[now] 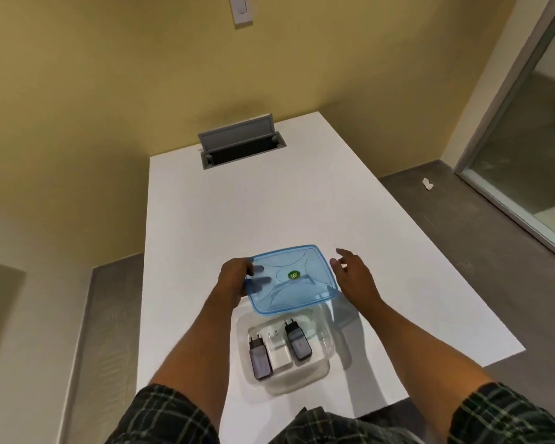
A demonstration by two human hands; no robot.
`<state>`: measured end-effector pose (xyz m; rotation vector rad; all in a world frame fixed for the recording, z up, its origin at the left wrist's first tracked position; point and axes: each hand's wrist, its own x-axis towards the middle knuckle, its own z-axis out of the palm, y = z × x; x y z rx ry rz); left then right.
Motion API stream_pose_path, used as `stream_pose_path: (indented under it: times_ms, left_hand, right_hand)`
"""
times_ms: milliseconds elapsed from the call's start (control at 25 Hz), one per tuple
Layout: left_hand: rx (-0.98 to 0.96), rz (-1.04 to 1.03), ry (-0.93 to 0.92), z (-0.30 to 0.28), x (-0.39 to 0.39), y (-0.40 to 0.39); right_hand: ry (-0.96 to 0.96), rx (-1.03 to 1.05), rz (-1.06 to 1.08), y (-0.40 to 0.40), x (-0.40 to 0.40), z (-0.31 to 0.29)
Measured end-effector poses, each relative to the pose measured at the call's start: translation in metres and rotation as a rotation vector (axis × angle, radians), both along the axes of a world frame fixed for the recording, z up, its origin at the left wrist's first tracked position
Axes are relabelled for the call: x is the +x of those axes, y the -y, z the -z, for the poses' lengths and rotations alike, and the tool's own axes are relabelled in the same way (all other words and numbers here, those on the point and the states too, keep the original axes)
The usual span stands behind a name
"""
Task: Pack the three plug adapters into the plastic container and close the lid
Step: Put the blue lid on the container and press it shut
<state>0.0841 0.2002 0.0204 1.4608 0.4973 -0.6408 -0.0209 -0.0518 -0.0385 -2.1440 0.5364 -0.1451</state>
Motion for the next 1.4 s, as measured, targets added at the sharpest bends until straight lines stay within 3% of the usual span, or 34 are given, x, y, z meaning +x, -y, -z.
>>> stream_pose_path:
  times_ms: [80, 200, 400, 600, 920, 1200, 1400]
  left_hand:
    - [-0.002, 0.023, -0.002, 0.004, -0.012, -0.014]
    - [0.066, 0.055, 0.010, 0.012, -0.026, -0.029]
    - [0.528, 0.375, 0.233, 0.032, -0.046, -0.057]
    - [0.772, 0.545, 0.389, 0.043, -0.064, -0.066]
    - [0.863, 0.588, 0.401, 0.057, -0.077, -0.072]
    - [0.921, 0.660, 0.444, 0.057, -0.081, -0.069]
    - [1.096, 0.925, 0.487, 0.055, -0.080, -0.065]
  right_hand:
    - [-0.075, 0.192, -0.068, -0.004, 0.000, 0.005]
    - [-0.114, 0.167, -0.151, -0.012, -0.007, 0.015]
    - [-0.169, 0.104, -0.214, -0.022, -0.015, 0.022]
    - [-0.204, 0.022, -0.287, -0.029, -0.023, 0.025]
    - [-0.248, -0.044, -0.400, -0.028, -0.033, 0.018]
    - [-0.360, -0.165, -0.650, -0.015, -0.039, 0.013]
    - [-0.490, -0.183, -0.784, -0.014, -0.042, 0.005]
